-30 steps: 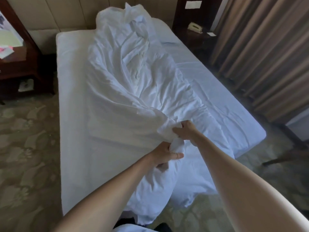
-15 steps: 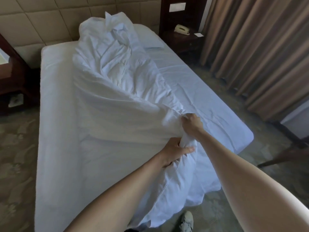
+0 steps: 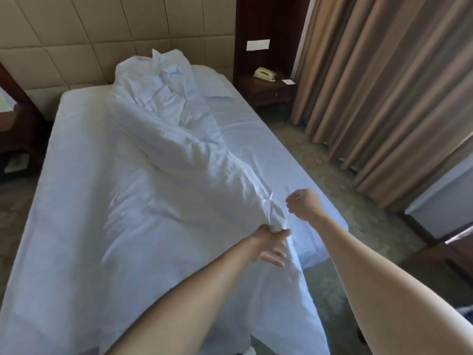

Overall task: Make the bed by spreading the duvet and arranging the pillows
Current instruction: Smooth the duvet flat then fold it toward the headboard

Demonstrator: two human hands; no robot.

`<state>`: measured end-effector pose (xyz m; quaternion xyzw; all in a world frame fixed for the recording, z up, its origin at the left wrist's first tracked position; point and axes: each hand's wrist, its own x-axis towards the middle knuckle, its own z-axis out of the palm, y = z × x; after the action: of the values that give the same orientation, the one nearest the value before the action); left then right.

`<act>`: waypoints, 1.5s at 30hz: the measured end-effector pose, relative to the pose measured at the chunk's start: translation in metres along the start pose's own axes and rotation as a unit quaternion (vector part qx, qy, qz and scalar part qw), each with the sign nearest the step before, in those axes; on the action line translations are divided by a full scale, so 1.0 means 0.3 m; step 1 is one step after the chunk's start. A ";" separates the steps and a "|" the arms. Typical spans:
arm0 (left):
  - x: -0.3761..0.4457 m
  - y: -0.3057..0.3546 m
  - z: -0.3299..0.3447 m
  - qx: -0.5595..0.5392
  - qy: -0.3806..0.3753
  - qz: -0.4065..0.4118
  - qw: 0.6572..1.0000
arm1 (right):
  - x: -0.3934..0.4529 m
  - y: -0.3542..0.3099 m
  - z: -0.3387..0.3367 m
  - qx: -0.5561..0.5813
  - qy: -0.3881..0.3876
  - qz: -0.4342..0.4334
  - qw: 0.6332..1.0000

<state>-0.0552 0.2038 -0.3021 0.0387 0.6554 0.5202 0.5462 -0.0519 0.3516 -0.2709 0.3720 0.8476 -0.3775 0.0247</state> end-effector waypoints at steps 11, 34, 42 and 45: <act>-0.031 0.037 -0.139 0.067 0.139 0.001 0.988 | 0.003 0.003 0.055 0.039 -0.086 0.008 0.996; 0.330 0.364 -0.196 0.323 0.183 0.051 0.927 | 0.326 0.004 -0.160 -0.091 -0.164 -0.014 0.982; 0.601 0.547 0.027 0.348 0.184 0.038 0.918 | 0.602 0.174 -0.398 -0.092 -0.174 -0.015 0.980; 0.714 0.632 0.137 0.348 0.203 0.036 0.914 | 0.731 0.242 -0.524 -0.102 -0.180 -0.033 0.978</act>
<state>-0.2080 0.4491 -0.3039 0.1437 0.8900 0.2749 0.3341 -0.1256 0.6210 -0.2746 0.2651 0.8751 -0.3509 0.2022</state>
